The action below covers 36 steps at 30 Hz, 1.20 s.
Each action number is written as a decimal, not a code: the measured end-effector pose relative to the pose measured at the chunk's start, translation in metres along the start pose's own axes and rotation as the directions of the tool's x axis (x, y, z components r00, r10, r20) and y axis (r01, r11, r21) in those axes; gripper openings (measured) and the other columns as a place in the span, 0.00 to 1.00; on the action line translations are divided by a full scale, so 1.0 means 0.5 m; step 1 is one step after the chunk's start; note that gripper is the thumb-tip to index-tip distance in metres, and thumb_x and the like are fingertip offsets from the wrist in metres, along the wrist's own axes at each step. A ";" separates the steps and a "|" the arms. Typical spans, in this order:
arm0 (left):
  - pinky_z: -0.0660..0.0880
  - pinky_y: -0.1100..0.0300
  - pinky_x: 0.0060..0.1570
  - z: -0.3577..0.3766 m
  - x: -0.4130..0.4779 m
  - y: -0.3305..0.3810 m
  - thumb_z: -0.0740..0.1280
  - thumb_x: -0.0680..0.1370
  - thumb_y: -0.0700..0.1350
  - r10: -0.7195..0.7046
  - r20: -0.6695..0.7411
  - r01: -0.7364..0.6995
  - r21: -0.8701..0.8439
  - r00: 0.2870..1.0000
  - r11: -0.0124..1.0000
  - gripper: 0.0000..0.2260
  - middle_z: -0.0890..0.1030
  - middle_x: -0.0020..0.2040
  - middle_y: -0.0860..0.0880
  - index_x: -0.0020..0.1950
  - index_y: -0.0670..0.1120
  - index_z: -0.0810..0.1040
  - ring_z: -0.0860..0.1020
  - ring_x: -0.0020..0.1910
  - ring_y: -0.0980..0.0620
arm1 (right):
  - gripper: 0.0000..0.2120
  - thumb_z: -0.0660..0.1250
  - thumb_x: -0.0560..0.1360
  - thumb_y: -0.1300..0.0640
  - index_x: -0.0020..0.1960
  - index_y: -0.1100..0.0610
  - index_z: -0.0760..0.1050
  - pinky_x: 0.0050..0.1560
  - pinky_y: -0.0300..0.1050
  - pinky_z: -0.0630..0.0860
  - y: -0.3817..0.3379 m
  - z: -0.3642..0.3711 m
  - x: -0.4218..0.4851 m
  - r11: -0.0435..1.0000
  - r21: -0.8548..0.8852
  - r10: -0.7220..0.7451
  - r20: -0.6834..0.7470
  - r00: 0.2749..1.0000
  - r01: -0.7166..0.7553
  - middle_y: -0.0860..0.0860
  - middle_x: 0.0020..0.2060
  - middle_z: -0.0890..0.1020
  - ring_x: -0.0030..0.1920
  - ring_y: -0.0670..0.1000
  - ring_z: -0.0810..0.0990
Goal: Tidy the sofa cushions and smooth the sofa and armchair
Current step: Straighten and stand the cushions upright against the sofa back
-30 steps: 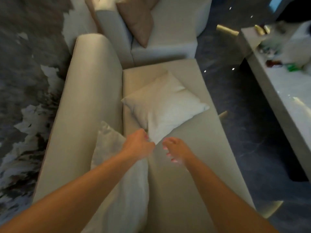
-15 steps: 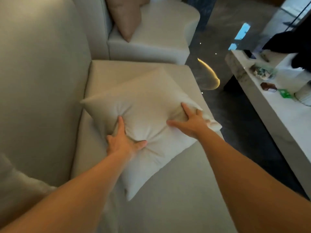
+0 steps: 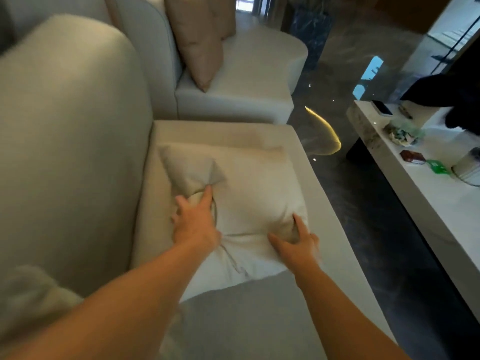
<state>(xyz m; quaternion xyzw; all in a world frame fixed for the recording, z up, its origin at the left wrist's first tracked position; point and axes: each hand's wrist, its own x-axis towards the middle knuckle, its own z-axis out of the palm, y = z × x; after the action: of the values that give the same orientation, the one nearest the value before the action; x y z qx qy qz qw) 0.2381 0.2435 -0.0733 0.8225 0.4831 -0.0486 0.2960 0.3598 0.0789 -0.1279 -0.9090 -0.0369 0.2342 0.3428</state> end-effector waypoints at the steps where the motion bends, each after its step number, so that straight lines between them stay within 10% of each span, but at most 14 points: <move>1: 0.68 0.46 0.65 -0.039 -0.006 0.017 0.75 0.72 0.47 0.063 -0.024 -0.061 0.048 0.998 0.997 0.43 0.53 0.73 0.40 0.78 0.62 0.52 0.64 0.68 0.34 | 0.41 0.75 0.68 0.41 0.75 0.36 0.59 0.65 0.65 0.71 -0.006 -0.004 -0.017 0.997 0.049 0.054 0.027 0.998 -0.055 0.58 0.71 0.66 0.66 0.66 0.70; 7: 0.75 0.45 0.54 -0.255 -0.075 0.174 0.63 0.76 0.36 0.279 -0.173 -0.202 0.363 0.945 0.909 0.20 0.57 0.71 0.39 0.68 0.46 0.73 0.66 0.64 0.34 | 0.17 0.68 0.78 0.53 0.67 0.49 0.74 0.38 0.55 0.83 -0.178 -0.015 -0.108 0.848 0.418 0.143 0.410 0.901 -0.325 0.52 0.56 0.80 0.52 0.57 0.78; 10: 0.73 0.45 0.54 -0.349 -0.084 0.167 0.64 0.75 0.39 0.267 -0.192 -0.152 0.468 0.944 0.871 0.19 0.57 0.70 0.39 0.67 0.44 0.75 0.64 0.63 0.34 | 0.06 0.64 0.80 0.52 0.56 0.48 0.76 0.48 0.62 0.81 -0.285 0.019 -0.172 0.815 0.478 0.086 0.459 0.884 -0.327 0.47 0.49 0.77 0.47 0.55 0.74; 17: 0.65 0.39 0.68 -0.391 -0.085 -0.093 0.61 0.77 0.49 0.200 0.163 -0.253 0.457 0.966 0.853 0.27 0.44 0.81 0.48 0.76 0.52 0.60 0.58 0.75 0.35 | 0.22 0.59 0.82 0.51 0.75 0.45 0.65 0.54 0.60 0.81 -0.413 0.128 -0.338 0.796 0.516 -0.094 0.620 0.779 -0.315 0.50 0.70 0.71 0.61 0.59 0.75; 22: 0.68 0.43 0.68 -0.377 -0.121 -0.154 0.59 0.79 0.47 0.336 0.016 -0.320 0.348 0.942 0.881 0.27 0.44 0.82 0.50 0.78 0.54 0.58 0.67 0.71 0.36 | 0.18 0.60 0.81 0.50 0.70 0.47 0.72 0.52 0.53 0.81 -0.384 0.085 -0.390 0.849 0.487 -0.139 0.582 0.801 -0.206 0.48 0.66 0.74 0.58 0.56 0.76; 27: 0.70 0.47 0.66 -0.375 -0.232 -0.174 0.61 0.76 0.43 0.401 -0.100 -0.371 0.234 0.910 0.899 0.22 0.61 0.78 0.47 0.71 0.50 0.72 0.71 0.69 0.39 | 0.14 0.62 0.77 0.58 0.59 0.54 0.81 0.53 0.52 0.80 -0.283 0.004 -0.456 0.939 0.070 -0.338 0.359 0.870 0.335 0.54 0.52 0.83 0.51 0.57 0.80; 32: 0.72 0.47 0.57 -0.338 -0.479 -0.290 0.57 0.76 0.40 0.233 -0.268 -0.150 0.297 0.935 0.943 0.14 0.77 0.62 0.38 0.59 0.42 0.76 0.75 0.59 0.35 | 0.19 0.59 0.77 0.54 0.66 0.52 0.76 0.61 0.52 0.74 -0.103 -0.099 -0.594 0.643 -0.485 -0.398 0.450 0.799 0.594 0.57 0.64 0.79 0.64 0.60 0.76; 36: 0.68 0.45 0.63 -0.235 -0.745 -0.395 0.59 0.77 0.42 0.119 -0.248 0.028 0.519 0.961 0.854 0.16 0.72 0.68 0.38 0.62 0.38 0.74 0.67 0.66 0.36 | 0.17 0.59 0.77 0.53 0.64 0.55 0.76 0.56 0.53 0.76 0.053 -0.204 -0.771 0.436 -0.626 -0.393 0.514 0.763 0.646 0.58 0.61 0.80 0.61 0.62 0.78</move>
<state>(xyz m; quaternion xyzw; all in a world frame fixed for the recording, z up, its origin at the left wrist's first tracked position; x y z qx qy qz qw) -0.1458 0.0916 0.0726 0.8817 0.4683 -0.0566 -0.0040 0.0613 -0.0906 0.0762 -0.8599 -0.4651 0.2069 -0.0376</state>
